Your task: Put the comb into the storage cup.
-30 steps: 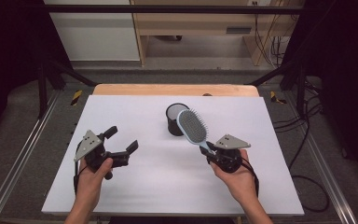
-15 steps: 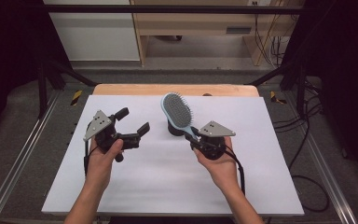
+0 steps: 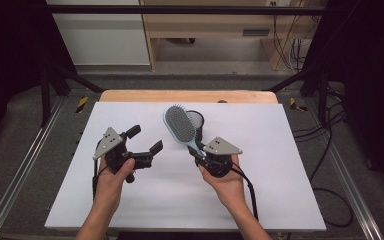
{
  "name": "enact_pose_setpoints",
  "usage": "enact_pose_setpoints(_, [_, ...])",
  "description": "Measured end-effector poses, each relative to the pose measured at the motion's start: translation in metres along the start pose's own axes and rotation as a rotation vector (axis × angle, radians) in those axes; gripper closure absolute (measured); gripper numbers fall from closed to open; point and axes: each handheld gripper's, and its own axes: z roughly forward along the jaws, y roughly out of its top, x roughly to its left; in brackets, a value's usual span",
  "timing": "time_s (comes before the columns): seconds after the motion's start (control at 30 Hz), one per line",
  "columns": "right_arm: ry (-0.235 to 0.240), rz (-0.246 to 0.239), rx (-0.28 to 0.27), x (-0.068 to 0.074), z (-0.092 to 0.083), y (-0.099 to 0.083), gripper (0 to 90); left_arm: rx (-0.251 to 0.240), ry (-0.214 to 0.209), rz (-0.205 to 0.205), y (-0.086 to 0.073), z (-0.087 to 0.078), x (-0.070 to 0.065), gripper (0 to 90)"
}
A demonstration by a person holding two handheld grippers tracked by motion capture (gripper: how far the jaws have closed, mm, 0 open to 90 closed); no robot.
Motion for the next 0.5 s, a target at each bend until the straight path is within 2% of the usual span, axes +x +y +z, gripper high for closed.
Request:
enact_pose_setpoints(0.33, [0.012,-0.011,-0.012,0.009,0.003,-0.003,69.6,-0.001,-0.007,-0.003,0.000,0.000,-0.005,1.8])
enact_pose_setpoints(0.5, [0.027,-0.005,-0.021,0.013,0.004,-0.005,69.6,-0.011,-0.017,-0.020,0.000,-0.001,-0.008,1.7])
